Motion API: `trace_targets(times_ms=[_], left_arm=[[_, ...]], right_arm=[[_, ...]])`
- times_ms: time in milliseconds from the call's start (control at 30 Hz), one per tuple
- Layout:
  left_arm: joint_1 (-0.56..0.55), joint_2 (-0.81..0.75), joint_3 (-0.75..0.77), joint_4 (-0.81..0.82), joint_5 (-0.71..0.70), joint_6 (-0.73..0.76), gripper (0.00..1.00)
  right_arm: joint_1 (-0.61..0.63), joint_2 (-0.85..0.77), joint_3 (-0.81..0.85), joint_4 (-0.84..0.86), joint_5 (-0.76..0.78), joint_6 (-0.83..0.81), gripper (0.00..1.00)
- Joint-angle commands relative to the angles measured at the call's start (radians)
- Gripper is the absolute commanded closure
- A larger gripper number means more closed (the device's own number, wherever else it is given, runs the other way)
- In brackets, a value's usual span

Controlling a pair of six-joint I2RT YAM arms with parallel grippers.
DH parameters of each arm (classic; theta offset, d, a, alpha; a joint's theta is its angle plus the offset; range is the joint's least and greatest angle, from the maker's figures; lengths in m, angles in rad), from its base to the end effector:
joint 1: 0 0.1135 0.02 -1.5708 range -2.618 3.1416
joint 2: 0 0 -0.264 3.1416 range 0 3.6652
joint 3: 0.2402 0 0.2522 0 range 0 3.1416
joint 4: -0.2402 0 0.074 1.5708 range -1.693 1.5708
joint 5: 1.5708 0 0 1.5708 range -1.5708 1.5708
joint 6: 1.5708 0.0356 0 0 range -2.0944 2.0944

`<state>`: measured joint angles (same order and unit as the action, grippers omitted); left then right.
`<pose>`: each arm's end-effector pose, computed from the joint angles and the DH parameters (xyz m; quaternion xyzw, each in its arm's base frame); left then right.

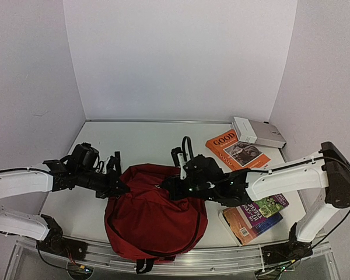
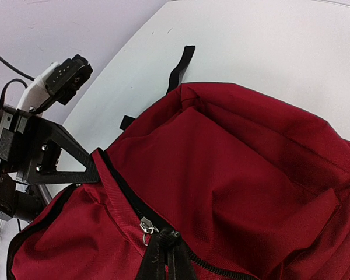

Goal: Pack the student bag
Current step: Zip the student bag at the center of the board.

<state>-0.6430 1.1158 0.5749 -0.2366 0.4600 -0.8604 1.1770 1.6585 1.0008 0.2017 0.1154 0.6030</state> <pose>0.1669 -0.1448 0.2017 -0.0099 0.9023 -0.4105 0.1312 0.1465 0.3418 0.2261 -0.2106 0.8212 0.3796 0.3704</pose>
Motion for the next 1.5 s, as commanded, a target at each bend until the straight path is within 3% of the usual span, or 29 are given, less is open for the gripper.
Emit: trace_targets(times_ms=[0,400,700,967,1333,1400,1467], left_arm=[[0.075,0.026,0.028,-0.117,-0.132,0.027,1.00],[0.288,0.070,0.078,-0.114,-0.022,0.128,1.00],[0.431,0.213,0.173,-0.057,0.099,0.182,1.00],[0.464,0.394,0.322,0.053,0.157,0.194,1.00],[0.464,0.656,0.548,0.189,0.293,0.245,1.00],[0.464,0.664,0.588,0.143,0.285,0.271,0.93],[0.465,0.639,0.616,0.071,0.250,0.298,0.81]], right_arm=[[-0.028,-0.077,-0.026,-0.074,0.121,-0.005,1.00],[-0.028,-0.092,-0.060,-0.118,0.199,0.046,1.00],[-0.029,-0.076,-0.057,-0.135,0.221,0.051,1.00],[-0.029,-0.005,-0.057,-0.130,0.181,0.071,1.00],[0.005,0.085,0.012,-0.012,-0.060,-0.010,1.00],[0.010,0.111,0.042,-0.014,-0.074,-0.013,0.99],[0.011,0.119,0.061,-0.017,-0.070,-0.020,0.91]])
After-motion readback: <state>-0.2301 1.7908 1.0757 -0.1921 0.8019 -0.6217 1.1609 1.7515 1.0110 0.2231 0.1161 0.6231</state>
